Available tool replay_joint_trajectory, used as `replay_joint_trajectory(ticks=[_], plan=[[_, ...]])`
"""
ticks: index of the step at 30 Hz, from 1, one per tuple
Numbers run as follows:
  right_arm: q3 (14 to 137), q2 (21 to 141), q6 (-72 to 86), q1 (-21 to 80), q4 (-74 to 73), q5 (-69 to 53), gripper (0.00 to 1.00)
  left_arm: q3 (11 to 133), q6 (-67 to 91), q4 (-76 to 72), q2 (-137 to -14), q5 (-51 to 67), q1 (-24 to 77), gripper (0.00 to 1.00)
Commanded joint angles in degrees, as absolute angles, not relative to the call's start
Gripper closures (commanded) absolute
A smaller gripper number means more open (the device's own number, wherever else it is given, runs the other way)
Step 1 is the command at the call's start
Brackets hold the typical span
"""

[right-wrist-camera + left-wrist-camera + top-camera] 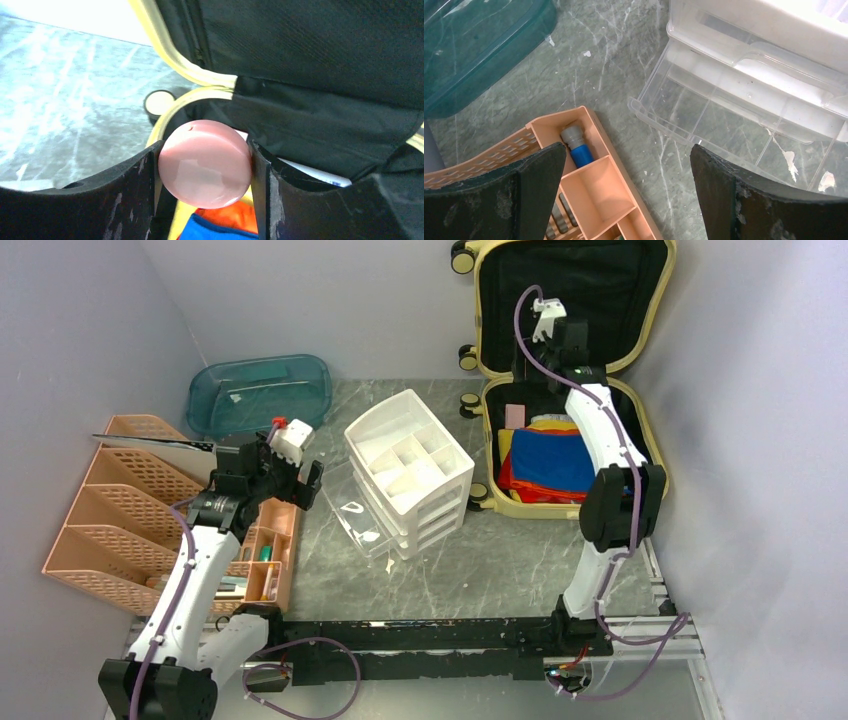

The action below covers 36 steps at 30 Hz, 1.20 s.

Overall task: Open, take out, and arrange the luggage
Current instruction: Pick up the personal item from the luggage, then place the personal item in the drawer.

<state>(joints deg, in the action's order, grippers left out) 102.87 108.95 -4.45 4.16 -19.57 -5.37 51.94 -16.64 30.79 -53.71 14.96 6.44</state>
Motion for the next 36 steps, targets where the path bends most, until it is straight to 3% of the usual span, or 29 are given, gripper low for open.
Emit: replay_joint_trajectory(ticks=[1,8,18,29,36], plan=[[105.98,102.84,-3.89,4.90,-21.27,-14.97,0.39,51.43,-15.95,28.84,-53.16,16.53,5.86,0.00],[111.17,97.91,-7.62,15.16,-27.59,-21.98,0.39,51.24,-15.76,28.32,-53.43,17.60,4.67,0.00],[131.05,105.52,-15.27,39.76,-43.62,-22.73,0.38,50.10,-13.88,26.74,-52.24,23.55,-0.88,0.00],[121.04,108.78,-21.74,53.82,-44.29,-15.97,0.38,49.13,-11.36,24.11,-51.68,23.69,-6.11,0.00],[115.62,110.21,-25.61,60.49,-44.38,-3.70,0.38,49.23,-10.54,23.57,-51.61,24.73,-8.43,0.00]])
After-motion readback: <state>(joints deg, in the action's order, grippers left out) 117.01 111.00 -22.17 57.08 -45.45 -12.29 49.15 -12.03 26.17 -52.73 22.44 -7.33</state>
